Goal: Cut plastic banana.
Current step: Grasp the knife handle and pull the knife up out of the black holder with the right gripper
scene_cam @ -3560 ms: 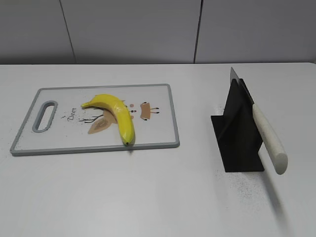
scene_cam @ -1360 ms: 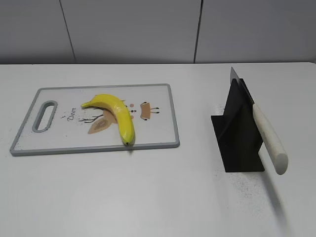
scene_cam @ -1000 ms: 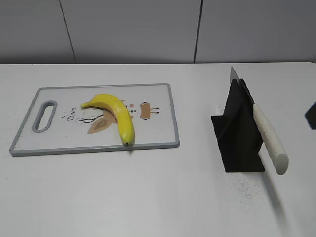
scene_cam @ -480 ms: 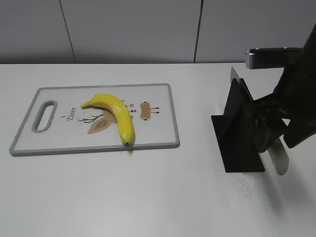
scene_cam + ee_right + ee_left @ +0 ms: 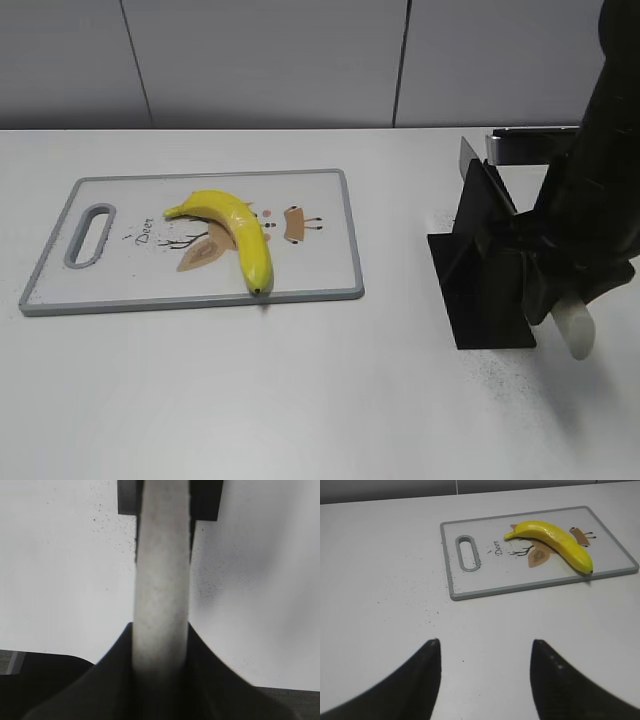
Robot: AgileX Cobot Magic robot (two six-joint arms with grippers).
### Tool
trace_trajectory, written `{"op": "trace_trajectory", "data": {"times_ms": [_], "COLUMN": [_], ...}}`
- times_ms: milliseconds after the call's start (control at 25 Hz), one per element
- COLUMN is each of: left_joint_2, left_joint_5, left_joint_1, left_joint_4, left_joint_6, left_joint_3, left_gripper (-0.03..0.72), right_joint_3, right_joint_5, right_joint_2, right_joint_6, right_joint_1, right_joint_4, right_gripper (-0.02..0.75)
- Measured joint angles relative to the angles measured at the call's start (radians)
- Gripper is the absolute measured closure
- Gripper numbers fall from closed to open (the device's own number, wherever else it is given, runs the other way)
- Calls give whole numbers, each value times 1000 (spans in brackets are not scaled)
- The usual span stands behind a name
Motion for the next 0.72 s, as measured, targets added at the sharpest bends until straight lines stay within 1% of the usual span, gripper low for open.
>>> {"op": "trace_trajectory", "data": {"times_ms": [320,720], "left_joint_2": [0,0], "left_joint_5": [0,0], "left_joint_1": [0,0], "left_joint_4": [0,0], "left_joint_6": [0,0], "left_joint_3": [0,0], "left_gripper": [136,136], "right_joint_3": [-46,-155], "right_joint_5": [47,101], "right_joint_2": [-10,-155], "right_joint_6": [22,82], "right_joint_1": [0,0], "right_joint_4": [11,-14], "right_gripper": [546,547]}}
